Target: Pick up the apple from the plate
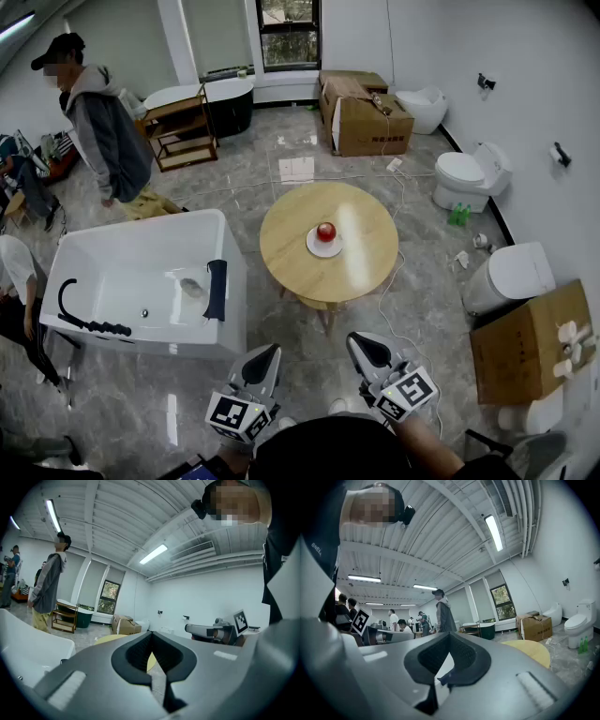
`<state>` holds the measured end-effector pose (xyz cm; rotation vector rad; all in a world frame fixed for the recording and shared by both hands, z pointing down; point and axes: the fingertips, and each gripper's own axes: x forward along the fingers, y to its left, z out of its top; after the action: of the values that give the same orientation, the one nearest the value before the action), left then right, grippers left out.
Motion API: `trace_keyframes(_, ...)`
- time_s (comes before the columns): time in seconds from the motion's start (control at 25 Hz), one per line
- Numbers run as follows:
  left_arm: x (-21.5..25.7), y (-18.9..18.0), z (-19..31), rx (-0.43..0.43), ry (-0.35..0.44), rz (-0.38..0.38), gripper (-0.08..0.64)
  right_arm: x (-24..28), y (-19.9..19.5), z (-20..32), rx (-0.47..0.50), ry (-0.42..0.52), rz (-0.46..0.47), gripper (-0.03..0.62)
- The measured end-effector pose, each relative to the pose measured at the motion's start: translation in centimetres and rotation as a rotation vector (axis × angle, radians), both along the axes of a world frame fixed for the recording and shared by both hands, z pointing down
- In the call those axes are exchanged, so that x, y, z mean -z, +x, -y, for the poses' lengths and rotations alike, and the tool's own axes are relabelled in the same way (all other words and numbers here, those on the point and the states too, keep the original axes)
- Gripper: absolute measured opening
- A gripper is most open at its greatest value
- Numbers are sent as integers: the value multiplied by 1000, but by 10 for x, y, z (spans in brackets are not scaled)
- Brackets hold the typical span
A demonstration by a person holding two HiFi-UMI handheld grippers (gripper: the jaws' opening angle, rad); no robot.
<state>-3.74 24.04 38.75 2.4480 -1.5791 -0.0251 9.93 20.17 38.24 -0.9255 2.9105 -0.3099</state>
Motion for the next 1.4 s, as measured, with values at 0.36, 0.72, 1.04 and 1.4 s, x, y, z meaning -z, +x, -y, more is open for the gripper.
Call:
trace_keyframes(0.36,-5,36,16,10,-19,6,20,-4,33,15,15,4,6,6)
trace_keyframes(0.72,-7,76,29,30,-31,40,20,-10,79,28,17,8,24,6)
trace_keyframes(1.04,-15,100,57,-3,-44,42,20,-17,113,48,-45,-14,33,8)
trace_keyframes(1.4,-25,105,113,-67,-55,24,26,-34,128,90,-134,-52,6,11)
